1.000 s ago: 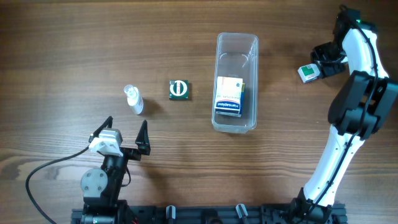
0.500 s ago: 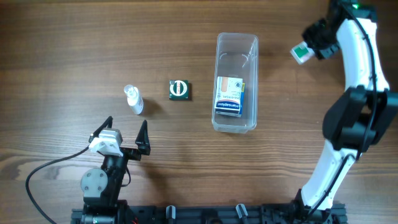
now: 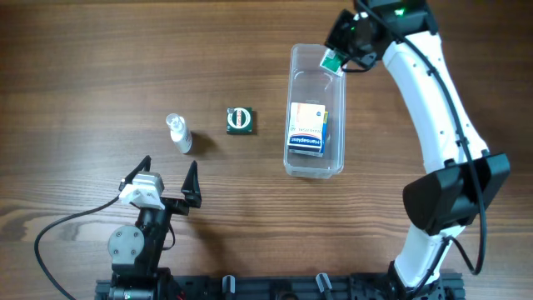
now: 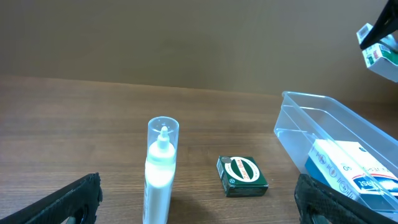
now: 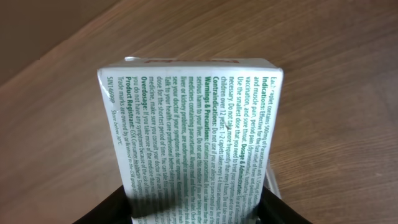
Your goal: Pack container
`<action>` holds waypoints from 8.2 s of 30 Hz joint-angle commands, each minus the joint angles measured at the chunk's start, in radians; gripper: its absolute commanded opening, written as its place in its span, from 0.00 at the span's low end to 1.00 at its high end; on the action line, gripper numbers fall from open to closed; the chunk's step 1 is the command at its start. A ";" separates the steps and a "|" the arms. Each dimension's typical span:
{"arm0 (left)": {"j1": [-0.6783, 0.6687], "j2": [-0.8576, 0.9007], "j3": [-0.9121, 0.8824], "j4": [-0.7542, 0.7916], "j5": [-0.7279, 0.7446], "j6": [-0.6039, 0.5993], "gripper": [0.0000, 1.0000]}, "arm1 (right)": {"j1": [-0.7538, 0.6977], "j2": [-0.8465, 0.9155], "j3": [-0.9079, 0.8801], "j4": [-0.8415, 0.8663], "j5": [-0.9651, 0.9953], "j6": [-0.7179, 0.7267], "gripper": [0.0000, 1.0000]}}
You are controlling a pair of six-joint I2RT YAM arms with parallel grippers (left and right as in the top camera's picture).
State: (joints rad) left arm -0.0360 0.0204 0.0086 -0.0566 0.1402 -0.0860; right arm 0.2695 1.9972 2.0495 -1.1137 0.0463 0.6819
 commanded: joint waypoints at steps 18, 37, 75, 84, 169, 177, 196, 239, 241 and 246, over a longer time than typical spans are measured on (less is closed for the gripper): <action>0.010 -0.002 -0.003 -0.005 0.008 0.019 1.00 | 0.038 0.010 -0.251 0.216 0.058 -0.138 0.51; 0.010 -0.002 -0.003 -0.005 0.008 0.019 1.00 | 0.047 0.010 -0.363 0.336 0.066 -0.246 0.56; 0.010 -0.002 -0.003 -0.005 0.008 0.019 1.00 | -0.557 -0.115 -0.362 0.096 0.040 0.114 1.00; 0.010 -0.002 -0.003 -0.005 0.008 0.019 1.00 | -0.563 -0.084 -0.362 0.107 0.042 0.104 1.00; -0.350 1.950 1.430 -0.704 -0.208 -0.343 1.00 | -0.563 -0.084 -0.362 0.111 0.042 0.105 1.00; -0.365 1.959 1.430 -0.660 -0.209 -0.287 1.00 | -0.563 -0.084 -0.362 0.111 0.042 0.105 1.00; -0.366 2.007 1.430 -0.649 -0.209 -0.271 1.00 | -0.563 -0.084 -0.362 0.111 0.042 0.105 1.00; -0.366 2.094 1.487 -0.698 -0.239 -0.243 0.64 | -0.563 -0.084 -0.362 0.111 0.042 0.106 1.00; -0.366 2.093 1.535 -0.735 -0.239 -0.240 0.64 | -0.563 -0.084 -0.362 0.111 0.042 0.106 1.00; -0.366 2.093 1.690 -0.813 -0.239 -0.235 0.61 | -0.563 -0.084 -0.362 0.111 0.042 0.106 1.00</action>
State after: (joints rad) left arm -0.3992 2.1105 1.5871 -0.8429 -0.1036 -0.3317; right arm -0.2955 1.9026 1.6905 -1.0050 0.0891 0.7673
